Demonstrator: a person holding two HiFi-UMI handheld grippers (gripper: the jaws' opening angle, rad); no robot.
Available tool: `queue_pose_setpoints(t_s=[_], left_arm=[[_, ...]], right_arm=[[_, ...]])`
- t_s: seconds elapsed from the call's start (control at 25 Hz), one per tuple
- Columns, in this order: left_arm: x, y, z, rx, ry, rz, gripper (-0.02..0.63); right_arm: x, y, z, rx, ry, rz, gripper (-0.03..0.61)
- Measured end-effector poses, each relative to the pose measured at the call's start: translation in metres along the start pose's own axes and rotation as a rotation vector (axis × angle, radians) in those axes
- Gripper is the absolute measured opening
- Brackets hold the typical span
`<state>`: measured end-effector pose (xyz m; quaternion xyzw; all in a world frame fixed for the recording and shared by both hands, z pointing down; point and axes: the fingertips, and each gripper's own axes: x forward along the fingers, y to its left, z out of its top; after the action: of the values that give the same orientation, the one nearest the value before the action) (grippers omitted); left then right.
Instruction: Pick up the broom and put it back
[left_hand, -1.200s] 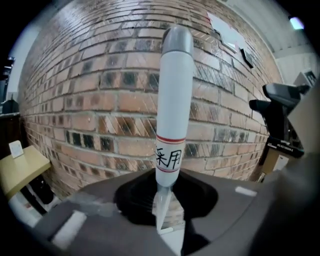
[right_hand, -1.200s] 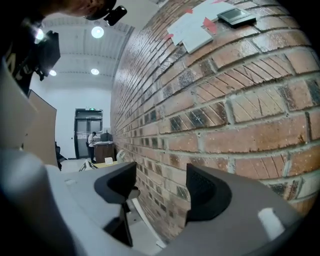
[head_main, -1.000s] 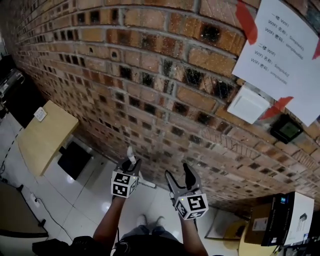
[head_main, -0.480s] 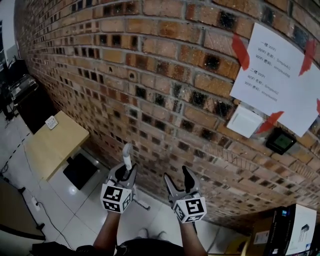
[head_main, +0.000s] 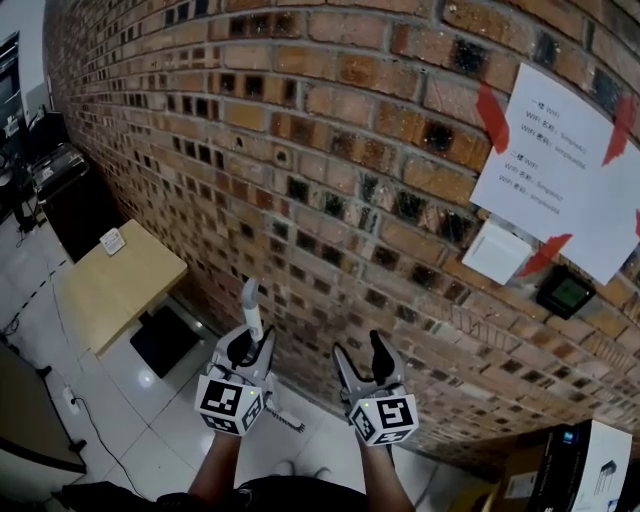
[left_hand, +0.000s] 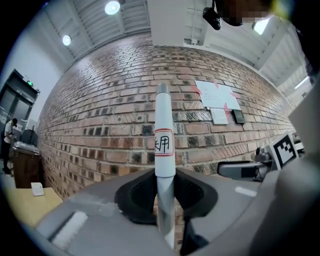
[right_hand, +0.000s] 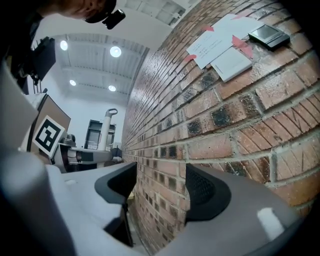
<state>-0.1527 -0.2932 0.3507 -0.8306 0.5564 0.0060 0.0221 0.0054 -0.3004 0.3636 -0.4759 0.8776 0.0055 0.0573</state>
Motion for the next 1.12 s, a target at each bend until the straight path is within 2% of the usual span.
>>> queue_pose_setpoints(t_s=[0.36, 0.76, 1.12], left_arm=[[-0.003, -0.009, -0.006, 0.005, 0.014, -0.013, 0.083], [0.003, -0.021, -0.045, -0.008, 0.121, -0.043, 0.083], [0.021, -0.051, -0.111, -0.035, 0.253, -0.107, 0.083]], right_arm=[[-0.012, -0.004, -0.002, -0.003, 0.006, -0.019, 0.313], [-0.042, -0.027, -0.014, 0.002, 0.044, -0.1, 0.313], [-0.075, -0.051, -0.032, 0.022, 0.091, -0.189, 0.313]])
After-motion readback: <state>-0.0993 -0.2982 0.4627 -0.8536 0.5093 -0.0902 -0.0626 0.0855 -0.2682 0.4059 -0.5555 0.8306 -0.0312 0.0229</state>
